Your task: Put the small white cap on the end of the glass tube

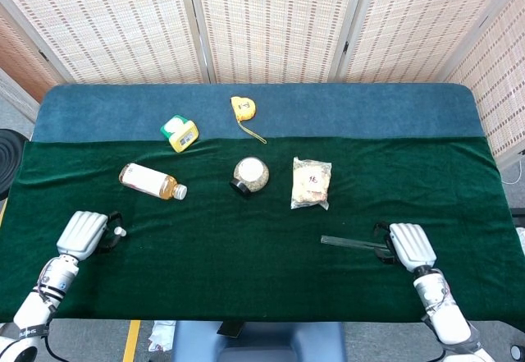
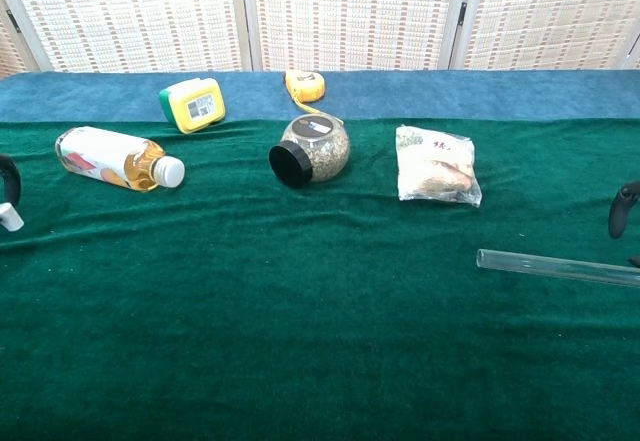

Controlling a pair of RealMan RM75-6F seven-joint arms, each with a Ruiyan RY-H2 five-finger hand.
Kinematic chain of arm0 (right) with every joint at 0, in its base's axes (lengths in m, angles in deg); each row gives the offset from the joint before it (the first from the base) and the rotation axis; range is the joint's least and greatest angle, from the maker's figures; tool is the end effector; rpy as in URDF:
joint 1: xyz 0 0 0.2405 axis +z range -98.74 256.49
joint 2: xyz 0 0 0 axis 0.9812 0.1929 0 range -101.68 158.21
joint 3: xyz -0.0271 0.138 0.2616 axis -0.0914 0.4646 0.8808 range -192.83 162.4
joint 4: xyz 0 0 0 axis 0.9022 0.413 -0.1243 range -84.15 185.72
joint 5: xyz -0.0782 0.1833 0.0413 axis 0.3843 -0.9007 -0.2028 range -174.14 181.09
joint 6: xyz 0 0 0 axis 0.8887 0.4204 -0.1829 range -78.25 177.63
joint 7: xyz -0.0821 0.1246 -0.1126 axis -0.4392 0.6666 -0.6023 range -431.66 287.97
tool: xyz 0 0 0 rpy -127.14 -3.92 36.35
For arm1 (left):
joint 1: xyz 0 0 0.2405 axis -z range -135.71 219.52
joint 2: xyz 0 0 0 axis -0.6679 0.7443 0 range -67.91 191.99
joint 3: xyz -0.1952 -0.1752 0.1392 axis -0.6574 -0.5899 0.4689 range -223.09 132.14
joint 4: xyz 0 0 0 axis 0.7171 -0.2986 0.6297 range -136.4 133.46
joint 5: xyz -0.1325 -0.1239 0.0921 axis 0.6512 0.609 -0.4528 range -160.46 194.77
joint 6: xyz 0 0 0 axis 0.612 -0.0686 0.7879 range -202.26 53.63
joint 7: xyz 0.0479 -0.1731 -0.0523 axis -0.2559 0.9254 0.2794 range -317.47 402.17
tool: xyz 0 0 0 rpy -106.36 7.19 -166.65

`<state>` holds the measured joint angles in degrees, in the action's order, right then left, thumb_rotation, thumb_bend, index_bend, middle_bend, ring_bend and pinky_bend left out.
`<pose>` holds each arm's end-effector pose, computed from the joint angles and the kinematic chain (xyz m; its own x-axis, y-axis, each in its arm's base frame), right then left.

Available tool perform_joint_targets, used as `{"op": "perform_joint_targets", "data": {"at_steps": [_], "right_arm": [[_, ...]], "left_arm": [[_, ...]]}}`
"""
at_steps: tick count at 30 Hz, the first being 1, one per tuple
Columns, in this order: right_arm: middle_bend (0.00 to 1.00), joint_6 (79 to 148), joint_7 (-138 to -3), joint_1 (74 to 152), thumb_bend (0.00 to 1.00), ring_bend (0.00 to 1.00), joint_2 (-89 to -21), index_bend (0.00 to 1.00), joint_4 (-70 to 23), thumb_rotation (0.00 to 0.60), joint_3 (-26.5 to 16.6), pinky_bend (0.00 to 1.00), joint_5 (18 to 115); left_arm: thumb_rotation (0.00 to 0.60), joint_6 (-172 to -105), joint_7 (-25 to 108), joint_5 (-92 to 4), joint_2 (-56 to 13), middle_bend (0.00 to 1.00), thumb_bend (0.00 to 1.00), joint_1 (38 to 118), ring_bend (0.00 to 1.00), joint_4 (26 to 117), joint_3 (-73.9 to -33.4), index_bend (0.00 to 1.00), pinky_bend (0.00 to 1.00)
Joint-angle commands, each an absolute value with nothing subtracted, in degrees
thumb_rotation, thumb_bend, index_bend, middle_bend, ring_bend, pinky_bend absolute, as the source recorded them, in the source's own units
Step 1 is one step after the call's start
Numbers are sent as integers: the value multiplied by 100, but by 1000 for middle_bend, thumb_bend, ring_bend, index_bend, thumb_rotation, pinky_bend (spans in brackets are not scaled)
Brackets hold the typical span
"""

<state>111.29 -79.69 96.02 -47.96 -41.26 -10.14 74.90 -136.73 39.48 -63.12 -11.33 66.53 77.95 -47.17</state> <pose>-0.3247 -0.2898 0.0501 0.2803 -0.3439 0.8962 -0.9566 -0.0223 0.2906 -0.3290 0.3396 0.0850 0.5307 0.2386 0.8132 0.8452 -0.2198 -0.4871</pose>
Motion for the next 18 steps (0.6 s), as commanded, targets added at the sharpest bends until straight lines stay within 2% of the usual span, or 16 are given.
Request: {"op": "perform_joint_targets", "data": {"at_steps": [1, 18], "right_arm": [[911, 11069, -8040, 9646, 383, 1000, -4870, 466, -4053, 600, -1028, 1000, 7406], [911, 10675, -8256, 9901, 383, 1000, -4992, 466, -3928, 600, -1036, 1000, 6951]], "left_arm": [[600, -13654, 3945, -6300, -1142, 1000, 469, 6655, 922, 7779, -4713, 630, 812], [600, -13557, 3935, -6265, -1185, 1000, 469, 6680, 922, 7729, -4702, 627, 812]]}}
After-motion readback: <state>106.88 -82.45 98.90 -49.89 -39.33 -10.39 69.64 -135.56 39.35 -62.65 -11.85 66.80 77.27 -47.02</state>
